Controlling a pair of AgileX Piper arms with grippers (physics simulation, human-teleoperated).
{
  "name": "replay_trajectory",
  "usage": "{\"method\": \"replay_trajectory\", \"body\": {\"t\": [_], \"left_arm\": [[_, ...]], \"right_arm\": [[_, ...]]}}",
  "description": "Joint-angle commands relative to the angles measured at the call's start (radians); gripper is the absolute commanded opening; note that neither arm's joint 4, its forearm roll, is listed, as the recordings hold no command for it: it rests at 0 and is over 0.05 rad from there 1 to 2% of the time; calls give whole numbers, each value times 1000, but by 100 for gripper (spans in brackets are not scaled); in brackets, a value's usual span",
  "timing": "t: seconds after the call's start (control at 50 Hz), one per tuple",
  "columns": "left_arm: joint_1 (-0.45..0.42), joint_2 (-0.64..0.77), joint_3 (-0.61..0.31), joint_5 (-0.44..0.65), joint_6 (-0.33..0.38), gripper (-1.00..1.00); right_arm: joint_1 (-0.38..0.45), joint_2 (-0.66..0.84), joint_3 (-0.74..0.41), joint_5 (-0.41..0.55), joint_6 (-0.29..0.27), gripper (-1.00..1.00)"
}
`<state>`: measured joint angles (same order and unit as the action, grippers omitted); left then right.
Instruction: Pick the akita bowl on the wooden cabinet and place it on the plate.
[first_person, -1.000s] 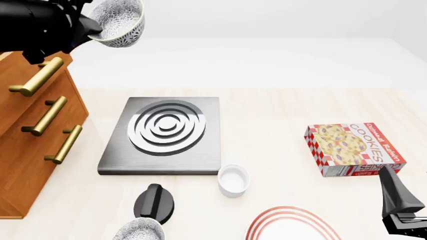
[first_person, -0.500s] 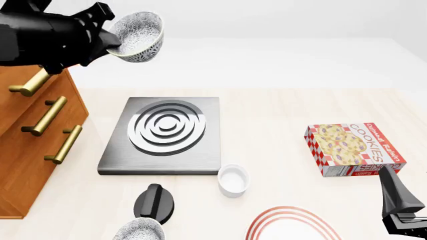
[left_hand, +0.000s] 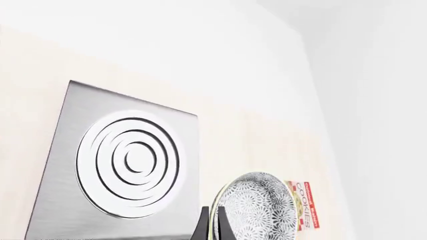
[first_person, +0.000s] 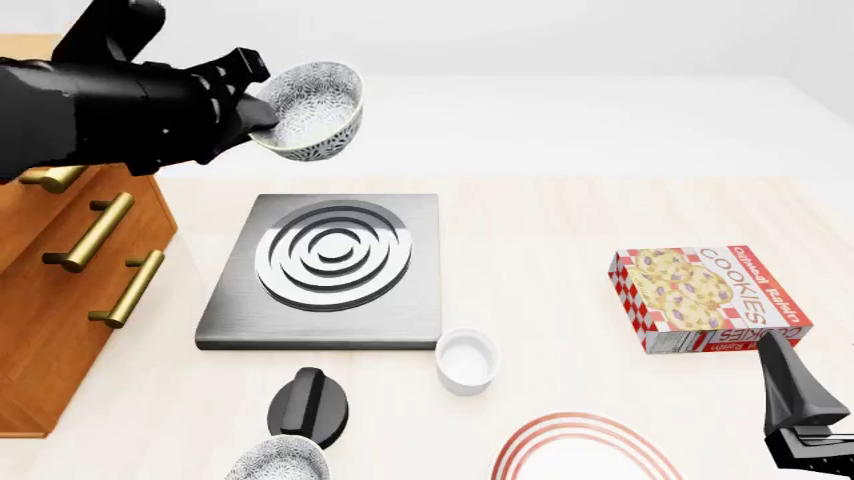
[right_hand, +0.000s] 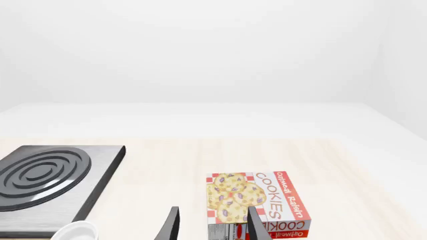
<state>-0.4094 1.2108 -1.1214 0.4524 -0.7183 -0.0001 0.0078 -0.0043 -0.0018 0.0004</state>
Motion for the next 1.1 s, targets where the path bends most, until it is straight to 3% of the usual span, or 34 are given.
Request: {"method": "replay_trajectory", "body": {"t": [0.02, 0.72, 1.1], "left_arm": [[-44, -2, 16, -9, 14, -100], [-140, 6, 61, -26, 20, -100], [-251, 10, 106, -43, 13, -100]], "right_arm": [[0, 0, 0, 0, 0, 100], [0, 0, 0, 0, 0, 100], [0, 0, 0, 0, 0, 100]]}}
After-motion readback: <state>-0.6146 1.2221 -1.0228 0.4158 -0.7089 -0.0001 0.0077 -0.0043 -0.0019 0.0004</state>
